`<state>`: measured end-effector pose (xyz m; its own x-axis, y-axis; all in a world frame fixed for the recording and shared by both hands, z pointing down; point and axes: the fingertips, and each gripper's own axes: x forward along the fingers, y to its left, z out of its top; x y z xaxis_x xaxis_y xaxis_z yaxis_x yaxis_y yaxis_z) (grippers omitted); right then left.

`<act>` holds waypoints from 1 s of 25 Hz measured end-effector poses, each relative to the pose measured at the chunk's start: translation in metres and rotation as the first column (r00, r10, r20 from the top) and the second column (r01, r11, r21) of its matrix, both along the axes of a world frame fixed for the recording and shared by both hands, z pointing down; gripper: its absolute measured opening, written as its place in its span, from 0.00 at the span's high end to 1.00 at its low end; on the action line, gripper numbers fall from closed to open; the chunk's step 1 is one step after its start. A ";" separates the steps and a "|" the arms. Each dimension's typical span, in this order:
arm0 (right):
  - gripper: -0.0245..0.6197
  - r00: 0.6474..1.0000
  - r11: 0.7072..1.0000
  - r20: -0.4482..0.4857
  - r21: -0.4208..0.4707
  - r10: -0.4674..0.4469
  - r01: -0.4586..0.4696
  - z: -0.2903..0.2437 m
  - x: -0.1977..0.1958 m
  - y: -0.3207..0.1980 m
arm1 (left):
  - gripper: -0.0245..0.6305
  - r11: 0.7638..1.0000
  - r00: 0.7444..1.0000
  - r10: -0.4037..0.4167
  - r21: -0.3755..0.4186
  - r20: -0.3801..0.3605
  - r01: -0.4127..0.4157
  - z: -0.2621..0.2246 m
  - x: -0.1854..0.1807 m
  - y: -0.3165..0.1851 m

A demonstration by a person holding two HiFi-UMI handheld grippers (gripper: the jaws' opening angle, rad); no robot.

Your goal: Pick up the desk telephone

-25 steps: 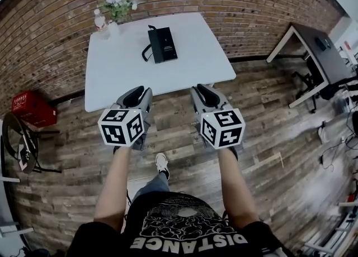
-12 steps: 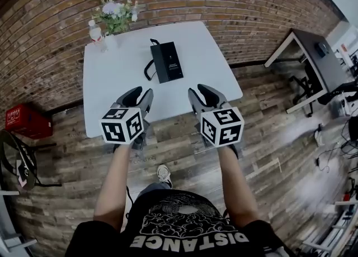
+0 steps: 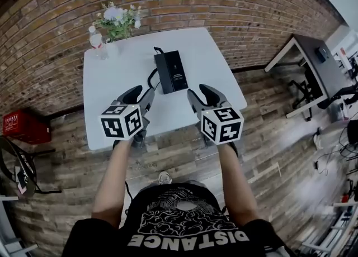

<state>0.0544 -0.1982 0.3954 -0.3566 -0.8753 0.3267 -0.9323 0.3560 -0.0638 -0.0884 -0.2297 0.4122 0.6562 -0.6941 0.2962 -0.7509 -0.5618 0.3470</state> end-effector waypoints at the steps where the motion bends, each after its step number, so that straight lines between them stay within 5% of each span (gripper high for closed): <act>1: 0.72 1.000 1.000 0.001 -0.002 0.000 0.000 0.001 0.000 -0.004 | 0.73 1.000 1.000 0.000 -0.003 -0.004 0.000 0.001 0.000 -0.004; 11: 0.69 0.999 0.999 0.029 -0.038 -0.024 0.025 0.023 0.009 -0.050 | 0.72 0.998 1.000 0.027 -0.053 -0.006 -0.027 0.024 0.019 -0.048; 25: 0.64 0.986 0.966 0.085 -0.204 -0.143 0.157 0.096 0.028 -0.145 | 0.63 0.965 0.998 0.022 -0.261 -0.053 -0.035 0.098 0.058 -0.129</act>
